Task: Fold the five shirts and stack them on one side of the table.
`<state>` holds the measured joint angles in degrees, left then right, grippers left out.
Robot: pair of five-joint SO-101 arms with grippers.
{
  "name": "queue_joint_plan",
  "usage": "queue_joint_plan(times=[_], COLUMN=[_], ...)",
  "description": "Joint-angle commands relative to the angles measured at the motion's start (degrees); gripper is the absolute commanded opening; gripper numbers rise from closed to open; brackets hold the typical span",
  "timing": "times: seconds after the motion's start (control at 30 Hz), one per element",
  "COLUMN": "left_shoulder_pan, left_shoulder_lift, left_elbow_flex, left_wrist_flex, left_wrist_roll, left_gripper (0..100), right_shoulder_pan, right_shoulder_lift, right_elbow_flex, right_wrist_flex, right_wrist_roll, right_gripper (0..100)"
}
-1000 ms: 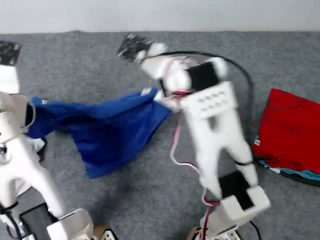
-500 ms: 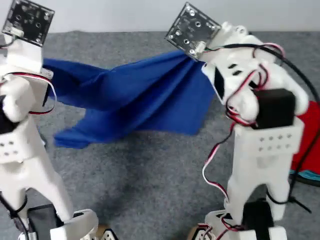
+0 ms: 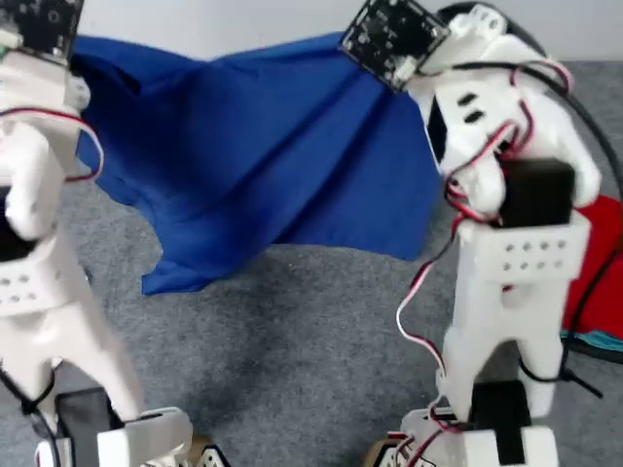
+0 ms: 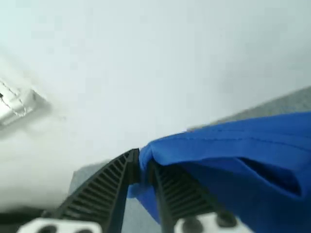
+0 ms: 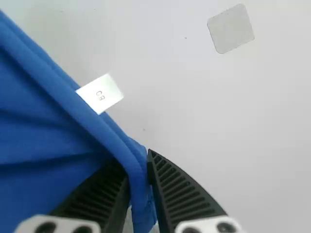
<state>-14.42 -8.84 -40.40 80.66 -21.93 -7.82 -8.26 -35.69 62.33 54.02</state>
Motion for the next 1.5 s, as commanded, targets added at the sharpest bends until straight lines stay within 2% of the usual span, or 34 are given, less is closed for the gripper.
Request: queue_joint_plan(times=[0.0,0.1,0.2,0.43,0.73,0.93,1.0,1.17,1.47], left_shoulder_pan=[0.4,0.4,0.4,0.4,-0.1,-0.1,-0.1,0.3,-0.1], left_shoulder_lift=[-0.1,-1.1,-1.9,-3.4,-3.5,-3.5,-3.5,-3.5,-3.6], left_elbow_flex=[-1.9,-4.7,-9.8,-19.4,-26.3,-35.3,-38.6,-45.5,-55.3], left_wrist_flex=[-8.1,-12.1,-12.6,-6.2,-5.9,-2.4,-0.6,6.9,14.7], left_wrist_roll=[0.4,0.4,0.4,0.1,0.1,0.1,-0.4,-6.8,-10.5], left_gripper=[1,1,1,1,1,1,1,1,1], right_shoulder_pan=[0.9,0.9,1.0,2.5,3.7,3.7,3.7,3.7,3.7], right_shoulder_lift=[0.7,0.1,-2.3,-7.5,-12.8,-18.7,-21.0,-26.6,-36.9], right_elbow_flex=[-2.8,-2.9,-2.9,-2.9,-2.9,-2.6,-2.6,-2.6,-2.6], right_wrist_flex=[-5.4,-6.4,-6.0,-2.0,-1.6,-1.5,0.6,10.3,20.4], right_wrist_roll=[0.4,0.4,0.4,0.4,0.5,0.4,0.4,0.6,3.9], right_gripper=[1.0,1.0,1.0,1.0,1.0,1.0,1.0,1.0,1.0])
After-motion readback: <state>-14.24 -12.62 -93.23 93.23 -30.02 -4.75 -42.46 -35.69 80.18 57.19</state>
